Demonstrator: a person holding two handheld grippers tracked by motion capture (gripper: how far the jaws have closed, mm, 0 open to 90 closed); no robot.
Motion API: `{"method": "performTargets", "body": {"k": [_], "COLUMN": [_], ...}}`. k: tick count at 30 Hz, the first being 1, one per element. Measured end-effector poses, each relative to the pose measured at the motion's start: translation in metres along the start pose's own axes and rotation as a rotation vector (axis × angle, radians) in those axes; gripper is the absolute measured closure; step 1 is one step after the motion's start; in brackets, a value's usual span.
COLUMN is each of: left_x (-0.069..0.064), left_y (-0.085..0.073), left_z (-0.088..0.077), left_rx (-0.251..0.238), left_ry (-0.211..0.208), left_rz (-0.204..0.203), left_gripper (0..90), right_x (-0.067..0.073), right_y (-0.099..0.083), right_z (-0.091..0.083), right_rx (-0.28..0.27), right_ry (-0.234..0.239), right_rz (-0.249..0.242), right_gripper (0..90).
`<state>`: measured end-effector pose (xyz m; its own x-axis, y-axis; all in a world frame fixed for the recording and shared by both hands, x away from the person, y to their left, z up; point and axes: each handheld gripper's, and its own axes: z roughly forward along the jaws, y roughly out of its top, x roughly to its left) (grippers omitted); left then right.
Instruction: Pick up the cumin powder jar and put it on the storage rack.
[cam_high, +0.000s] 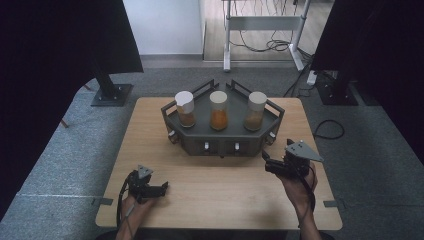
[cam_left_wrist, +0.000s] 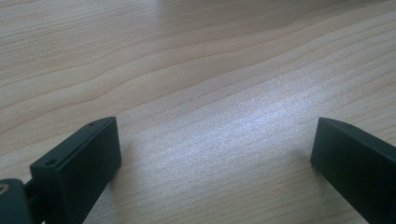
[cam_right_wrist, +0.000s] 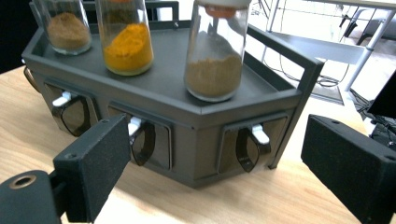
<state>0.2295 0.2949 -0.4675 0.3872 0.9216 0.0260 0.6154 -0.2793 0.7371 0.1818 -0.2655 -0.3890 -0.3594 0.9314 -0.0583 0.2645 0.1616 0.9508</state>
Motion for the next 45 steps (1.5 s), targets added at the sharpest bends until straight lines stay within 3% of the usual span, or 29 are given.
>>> {"method": "performTargets", "body": {"k": [25, 45], "left_x": [0.001, 0.001], "left_y": [0.0, 0.0], "left_z": [0.0, 0.0], "left_rx": [0.002, 0.002], "left_ry": [-0.002, -0.002], "left_rz": [0.005, 0.005], "left_gripper": [1.4, 1.4], "right_x": [-0.002, -0.007], "right_y": [-0.039, -0.07], "right_z": [0.005, 0.026], "right_rx": [0.097, 0.224], "right_ry": [-0.024, -0.058], "right_rz": [0.014, 0.033], "right_gripper": [8.4, 8.5]}}
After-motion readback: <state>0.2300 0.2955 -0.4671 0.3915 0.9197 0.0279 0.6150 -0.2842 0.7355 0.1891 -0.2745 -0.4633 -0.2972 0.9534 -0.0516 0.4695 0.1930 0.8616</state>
